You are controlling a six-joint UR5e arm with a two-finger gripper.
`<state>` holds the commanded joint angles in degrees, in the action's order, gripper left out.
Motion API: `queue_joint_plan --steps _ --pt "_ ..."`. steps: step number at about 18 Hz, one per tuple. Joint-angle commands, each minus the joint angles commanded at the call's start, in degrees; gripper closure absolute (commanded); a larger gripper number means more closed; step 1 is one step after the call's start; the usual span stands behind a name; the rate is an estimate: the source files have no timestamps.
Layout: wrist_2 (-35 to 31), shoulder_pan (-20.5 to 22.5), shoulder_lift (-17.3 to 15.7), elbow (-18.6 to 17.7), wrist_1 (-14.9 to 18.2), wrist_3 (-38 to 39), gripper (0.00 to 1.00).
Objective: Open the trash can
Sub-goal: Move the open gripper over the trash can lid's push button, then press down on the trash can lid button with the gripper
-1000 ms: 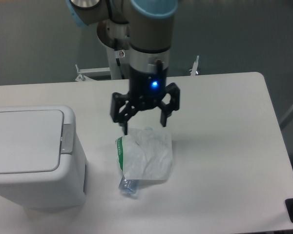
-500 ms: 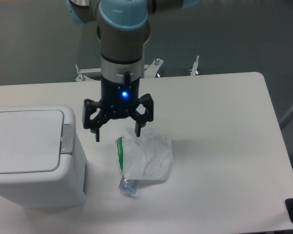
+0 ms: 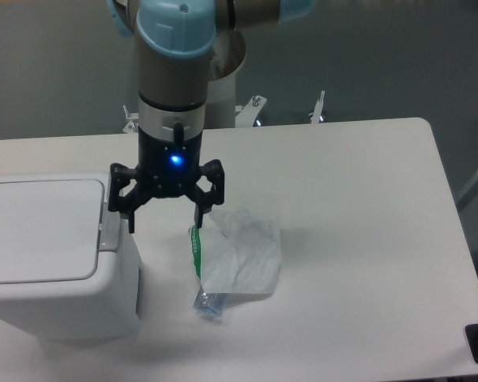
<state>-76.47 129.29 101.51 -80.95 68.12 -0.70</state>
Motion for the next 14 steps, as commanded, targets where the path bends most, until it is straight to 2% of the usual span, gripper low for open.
queue_joint_plan --steps 14 --pt "-0.17 -0.53 0.62 -0.44 -0.09 0.0 0.0"
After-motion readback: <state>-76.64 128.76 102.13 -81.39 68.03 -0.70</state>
